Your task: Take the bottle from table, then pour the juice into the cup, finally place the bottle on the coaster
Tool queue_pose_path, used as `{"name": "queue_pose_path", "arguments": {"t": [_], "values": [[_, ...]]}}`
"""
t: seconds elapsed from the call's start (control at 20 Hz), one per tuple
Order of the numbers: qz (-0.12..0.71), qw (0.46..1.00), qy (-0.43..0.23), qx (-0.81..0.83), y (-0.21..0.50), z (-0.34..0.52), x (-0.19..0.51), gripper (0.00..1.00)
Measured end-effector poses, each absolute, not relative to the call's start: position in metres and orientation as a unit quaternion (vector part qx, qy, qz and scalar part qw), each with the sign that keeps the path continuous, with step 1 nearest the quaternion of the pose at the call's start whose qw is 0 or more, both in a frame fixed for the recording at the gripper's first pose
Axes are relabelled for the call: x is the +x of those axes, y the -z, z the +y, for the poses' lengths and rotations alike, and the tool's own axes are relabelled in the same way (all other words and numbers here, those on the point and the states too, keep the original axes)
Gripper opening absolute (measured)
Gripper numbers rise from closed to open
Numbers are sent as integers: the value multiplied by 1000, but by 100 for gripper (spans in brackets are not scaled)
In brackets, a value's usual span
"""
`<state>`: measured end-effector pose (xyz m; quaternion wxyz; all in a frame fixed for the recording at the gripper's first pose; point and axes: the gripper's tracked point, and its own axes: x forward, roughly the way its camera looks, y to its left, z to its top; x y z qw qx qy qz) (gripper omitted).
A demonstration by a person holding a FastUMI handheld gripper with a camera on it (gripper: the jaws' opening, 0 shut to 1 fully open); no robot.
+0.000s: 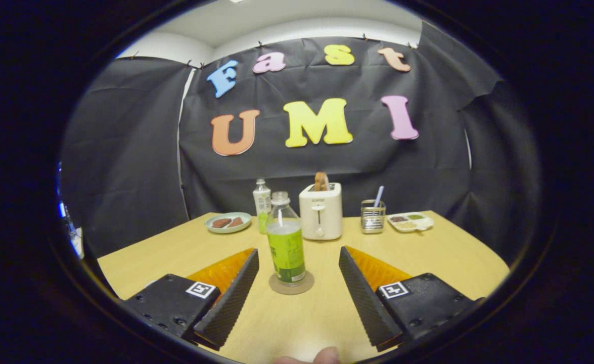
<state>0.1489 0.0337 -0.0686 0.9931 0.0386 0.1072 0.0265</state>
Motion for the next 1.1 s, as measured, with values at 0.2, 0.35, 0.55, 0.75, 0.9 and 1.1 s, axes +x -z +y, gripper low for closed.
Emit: {"name": "queue_pose_path", "arguments": {"t": [0.2,0.35,0.55,0.75,0.9,1.1], "values": [[62,998,11,21,40,-11,98,100],[42,999,17,20,21,-29,64,100],[40,998,0,47,21,-31,20,100],[15,1000,20,13,19,-54,-4,100],[11,999,21,21,23,-58,-17,100],[1,999,13,33,19,-59,-26,100]]}}
